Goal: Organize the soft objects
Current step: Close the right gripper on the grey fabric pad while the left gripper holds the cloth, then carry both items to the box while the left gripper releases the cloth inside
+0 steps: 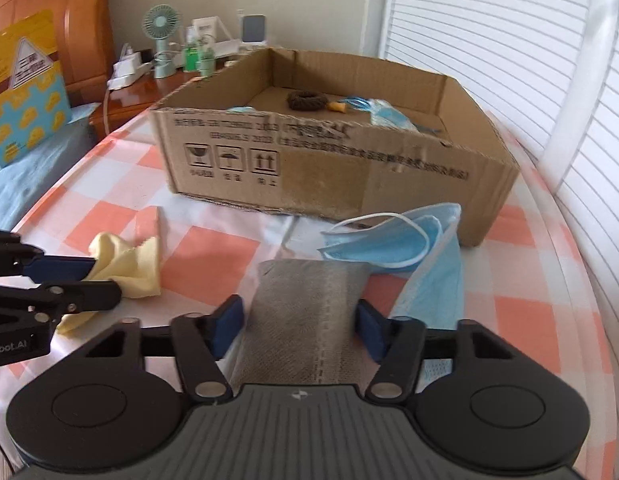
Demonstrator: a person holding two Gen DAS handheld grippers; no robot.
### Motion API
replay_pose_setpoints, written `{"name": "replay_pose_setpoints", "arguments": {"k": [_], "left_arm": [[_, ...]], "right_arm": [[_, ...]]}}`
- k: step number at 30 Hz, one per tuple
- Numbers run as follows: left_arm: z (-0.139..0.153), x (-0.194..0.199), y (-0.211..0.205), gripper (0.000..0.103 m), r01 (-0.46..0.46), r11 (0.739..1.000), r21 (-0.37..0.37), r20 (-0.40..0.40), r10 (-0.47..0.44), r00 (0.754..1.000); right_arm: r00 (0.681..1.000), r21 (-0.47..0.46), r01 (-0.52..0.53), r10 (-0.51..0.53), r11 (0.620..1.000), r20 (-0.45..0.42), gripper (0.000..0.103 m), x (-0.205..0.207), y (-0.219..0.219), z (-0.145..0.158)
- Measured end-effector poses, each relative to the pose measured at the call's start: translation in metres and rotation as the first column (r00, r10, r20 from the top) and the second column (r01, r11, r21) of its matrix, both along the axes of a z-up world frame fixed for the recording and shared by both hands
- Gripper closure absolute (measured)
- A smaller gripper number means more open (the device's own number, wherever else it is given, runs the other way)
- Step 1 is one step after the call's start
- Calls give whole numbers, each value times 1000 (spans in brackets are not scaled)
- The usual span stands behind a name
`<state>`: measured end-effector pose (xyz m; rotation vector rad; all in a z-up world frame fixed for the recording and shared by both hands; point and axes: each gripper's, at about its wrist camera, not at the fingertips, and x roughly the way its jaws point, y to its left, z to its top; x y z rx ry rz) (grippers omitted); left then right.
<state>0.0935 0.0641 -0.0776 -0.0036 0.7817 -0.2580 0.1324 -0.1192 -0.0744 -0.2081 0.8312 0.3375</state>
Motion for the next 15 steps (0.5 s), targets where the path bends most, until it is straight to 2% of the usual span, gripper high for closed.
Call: {"name": "replay_pose_setpoints", "arguments": {"k": [2, 5, 15], "left_arm": [[0, -1, 0, 81, 9, 1000, -4, -2, -9, 1000], [3, -5, -2, 81, 27, 1000, 9, 4, -27, 1000], [33, -16, 5, 81, 96, 995, 29, 13, -97, 995]], "right_arm": [[1000, 2, -2, 2, 1000, 7, 58, -2, -1, 4], [1000, 3, -9, 9, 1000, 13, 66, -5, -3, 9], [997, 44, -67, 65, 997, 43, 67, -29, -14, 38]]}}
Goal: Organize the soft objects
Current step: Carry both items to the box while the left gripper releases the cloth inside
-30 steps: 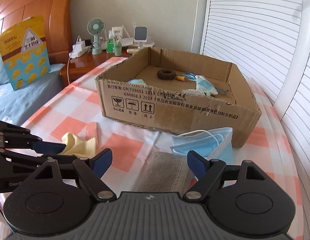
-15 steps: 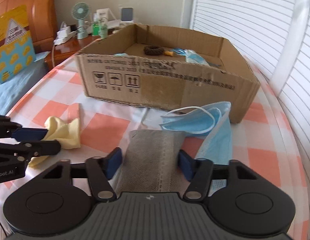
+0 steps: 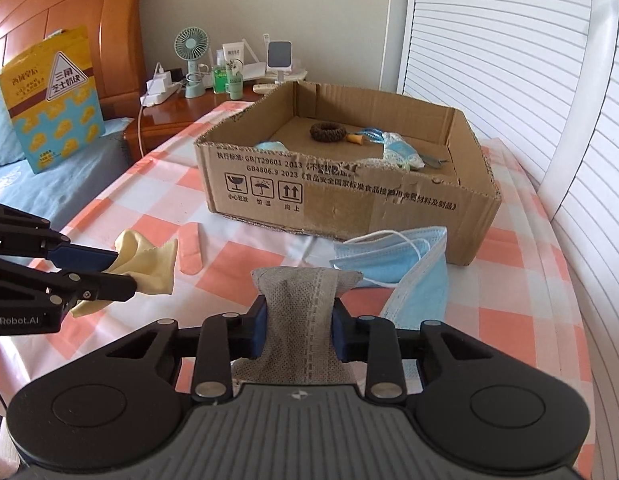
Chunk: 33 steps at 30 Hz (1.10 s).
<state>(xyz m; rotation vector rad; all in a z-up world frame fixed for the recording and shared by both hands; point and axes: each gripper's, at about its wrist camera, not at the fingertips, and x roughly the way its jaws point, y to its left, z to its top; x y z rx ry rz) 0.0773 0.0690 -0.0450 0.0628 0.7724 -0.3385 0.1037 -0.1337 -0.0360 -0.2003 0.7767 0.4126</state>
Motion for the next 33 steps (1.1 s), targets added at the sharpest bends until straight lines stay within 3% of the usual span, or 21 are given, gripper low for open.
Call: {"name": "replay_pose_setpoints", "arguments": {"k": [8, 17, 33], "left_arm": [[42, 7, -3, 81, 54, 998, 18, 63, -55, 996], [79, 46, -21, 81, 80, 995, 59, 158, -88, 984], [83, 151, -47, 81, 28, 993, 119, 156, -47, 987]], "right_arm": [[998, 36, -47, 45, 998, 46, 67, -10, -8, 32], [995, 72, -33, 26, 997, 98, 67, -2, -29, 60], [993, 141, 38, -53, 989, 103, 67, 41, -50, 78]]}}
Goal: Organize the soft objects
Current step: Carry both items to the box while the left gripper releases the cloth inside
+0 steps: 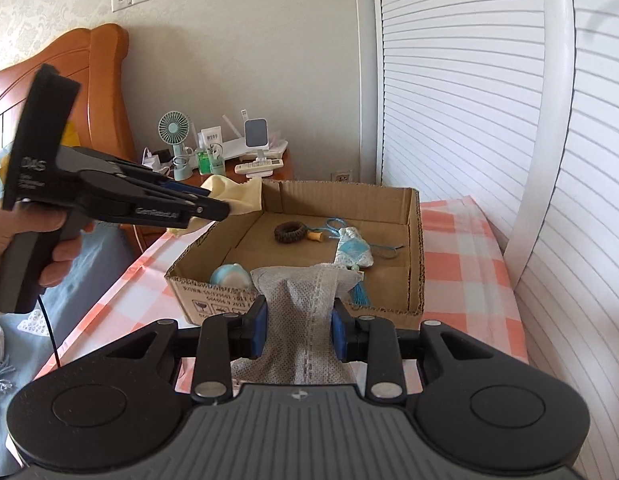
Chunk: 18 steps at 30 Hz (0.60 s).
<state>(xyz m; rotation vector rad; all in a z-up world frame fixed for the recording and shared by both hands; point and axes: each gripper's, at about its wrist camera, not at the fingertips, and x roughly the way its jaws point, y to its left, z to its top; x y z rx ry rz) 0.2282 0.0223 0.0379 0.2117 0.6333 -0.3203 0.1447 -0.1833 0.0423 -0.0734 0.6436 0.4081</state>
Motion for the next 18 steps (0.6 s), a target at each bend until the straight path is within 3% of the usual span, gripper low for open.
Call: {"name": "replay_pose_setpoints", "arguments": {"k": [4, 5, 6, 8, 13, 18], "left_arm": [[-3, 22, 1, 79, -15, 1000, -20, -27, 15, 1000], [-5, 26, 2, 66, -19, 1000, -22, -29, 18, 999], [-7, 30, 2, 40, -17, 1000, -22, -30, 16, 999], [-9, 30, 4, 18, -40, 999, -18, -9, 40, 999], [-7, 9, 21, 10, -72, 996, -49, 18, 73, 997], [-3, -41, 39, 1, -90, 995, -50, 42, 92, 995]], "right_arm": [[1000, -18, 0, 0, 1000, 14, 67, 2, 4, 3], [1000, -24, 2, -2, 1000, 18, 67, 2, 5, 3], [1000, -30, 4, -3, 1000, 20, 67, 3, 6, 3], [1000, -33, 7, -6, 999, 19, 67, 4, 8, 3], [1000, -44, 2, -1, 999, 18, 67, 8, 12, 3], [1000, -62, -7, 8, 998, 12, 67, 21, 21, 3]]}}
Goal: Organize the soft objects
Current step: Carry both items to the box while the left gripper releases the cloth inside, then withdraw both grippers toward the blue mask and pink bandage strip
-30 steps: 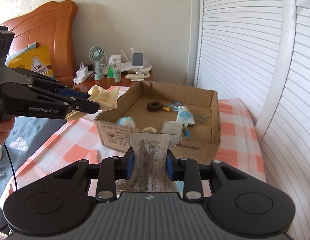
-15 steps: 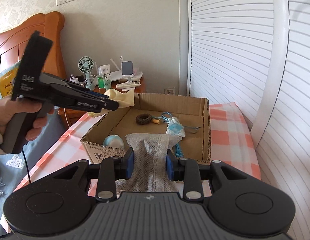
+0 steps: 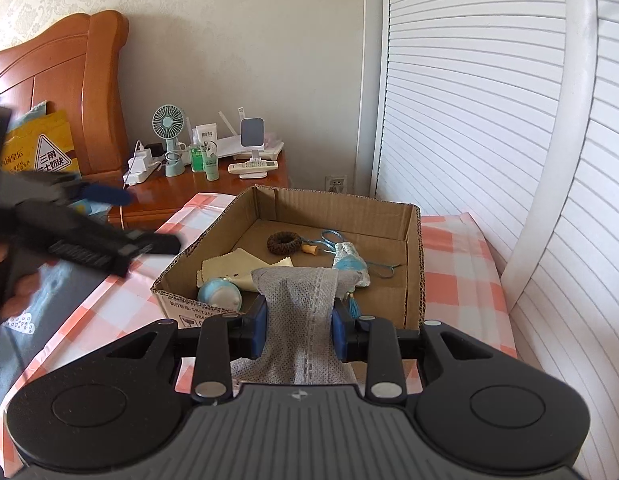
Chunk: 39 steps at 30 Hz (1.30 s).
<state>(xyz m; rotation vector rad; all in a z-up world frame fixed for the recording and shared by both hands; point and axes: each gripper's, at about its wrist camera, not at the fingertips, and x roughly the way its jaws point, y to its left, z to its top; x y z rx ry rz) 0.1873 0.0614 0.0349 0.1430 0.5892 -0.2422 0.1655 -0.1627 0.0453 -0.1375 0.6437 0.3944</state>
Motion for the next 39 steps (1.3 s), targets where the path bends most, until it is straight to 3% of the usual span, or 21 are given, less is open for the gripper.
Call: {"name": "replay_pose_setpoints", "arguments": {"k": [7, 12, 13, 15, 16, 17, 18, 28, 39], "left_arm": [[-12, -77, 14, 1, -54, 998, 29, -6, 54, 999], [-21, -110, 19, 1, -86, 996, 12, -38, 86, 996], [-22, -113, 19, 1, -86, 996, 16, -36, 87, 996], [-25, -119, 17, 1, -95, 995, 26, -25, 96, 995], [-27, -121, 18, 1, -98, 995, 26, -23, 99, 995], [-29, -121, 18, 1, -103, 994, 22, -28, 103, 994], [-31, -120, 18, 1, -105, 994, 18, -38, 106, 994], [-42, -118, 11, 1, -99, 995, -2, -104, 99, 990], [-42, -131, 6, 1, -99, 995, 14, -108, 100, 989]], "right_arm": [[1000, -24, 0, -1, 1000, -10, 67, 47, 20, 0], [1000, -44, -7, 7, 999, 3, 66, 92, 47, 6], [1000, -47, -7, 8, 999, 8, 62, 99, 52, 7], [1000, -55, -11, 12, 998, 12, 33, 113, 61, 8], [1000, -60, -8, 9, 998, 12, 13, 116, 64, 8], [1000, -65, 0, 2, 998, 26, 3, 118, 66, 8], [999, -69, 5, -2, 998, 37, 0, 118, 67, 8], [999, -89, 44, -43, 995, 13, 0, 91, 54, 6], [990, -74, 140, -140, 987, 6, 0, 16, 18, -13]]}}
